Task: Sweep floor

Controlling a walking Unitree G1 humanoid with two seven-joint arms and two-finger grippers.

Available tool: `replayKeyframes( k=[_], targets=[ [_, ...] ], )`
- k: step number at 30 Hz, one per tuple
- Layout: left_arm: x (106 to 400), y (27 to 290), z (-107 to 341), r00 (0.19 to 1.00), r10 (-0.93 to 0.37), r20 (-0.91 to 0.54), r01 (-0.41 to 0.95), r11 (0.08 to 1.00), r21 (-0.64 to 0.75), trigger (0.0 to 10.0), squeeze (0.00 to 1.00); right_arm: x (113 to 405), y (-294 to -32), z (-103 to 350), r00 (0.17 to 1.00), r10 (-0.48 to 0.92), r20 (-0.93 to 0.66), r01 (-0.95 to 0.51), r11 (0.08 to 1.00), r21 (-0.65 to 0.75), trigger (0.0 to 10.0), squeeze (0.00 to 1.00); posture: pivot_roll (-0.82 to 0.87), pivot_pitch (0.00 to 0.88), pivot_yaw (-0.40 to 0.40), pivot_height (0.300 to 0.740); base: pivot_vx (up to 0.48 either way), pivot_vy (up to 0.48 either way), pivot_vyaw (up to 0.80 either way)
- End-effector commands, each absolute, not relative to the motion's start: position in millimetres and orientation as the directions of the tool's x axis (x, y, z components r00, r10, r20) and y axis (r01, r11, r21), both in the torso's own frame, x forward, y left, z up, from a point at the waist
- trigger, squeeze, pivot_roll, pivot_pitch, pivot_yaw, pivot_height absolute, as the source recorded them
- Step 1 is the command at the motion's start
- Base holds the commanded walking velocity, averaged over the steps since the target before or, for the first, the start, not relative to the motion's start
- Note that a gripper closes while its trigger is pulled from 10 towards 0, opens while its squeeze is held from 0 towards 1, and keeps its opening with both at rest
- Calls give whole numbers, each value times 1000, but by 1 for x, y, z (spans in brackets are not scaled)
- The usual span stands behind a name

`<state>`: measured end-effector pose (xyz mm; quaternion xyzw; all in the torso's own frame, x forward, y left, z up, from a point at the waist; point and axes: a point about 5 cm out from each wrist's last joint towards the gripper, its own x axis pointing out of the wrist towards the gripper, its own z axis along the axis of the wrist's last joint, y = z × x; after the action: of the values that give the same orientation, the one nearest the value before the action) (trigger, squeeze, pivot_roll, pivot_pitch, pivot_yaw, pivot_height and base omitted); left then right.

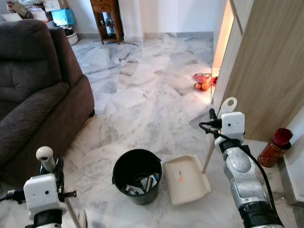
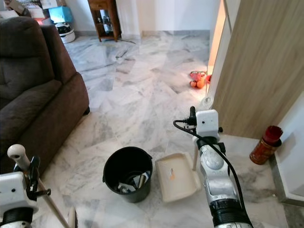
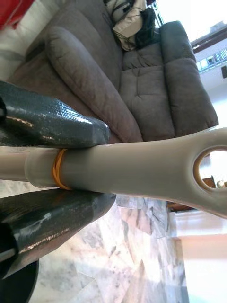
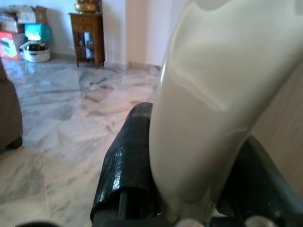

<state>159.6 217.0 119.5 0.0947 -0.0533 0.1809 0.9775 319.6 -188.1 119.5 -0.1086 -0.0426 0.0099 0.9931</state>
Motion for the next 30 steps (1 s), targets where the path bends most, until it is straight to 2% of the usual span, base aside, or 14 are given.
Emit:
replayKeyframes(
  k=[1, 30],
  targets=[
    [156, 221, 131, 915, 354, 195, -387, 906, 173, 10000, 0, 318, -181, 130, 988, 73, 140, -42, 976, -213, 10000, 0, -13, 75, 110, 740, 0, 0, 0],
    [155, 215, 129, 924, 334, 187, -366, 914, 176, 10000, 0, 317, -163, 144, 969, 157, 190, -124, 977, -171, 10000, 0, -38, 51, 112, 740, 0, 0, 0]
  ],
)
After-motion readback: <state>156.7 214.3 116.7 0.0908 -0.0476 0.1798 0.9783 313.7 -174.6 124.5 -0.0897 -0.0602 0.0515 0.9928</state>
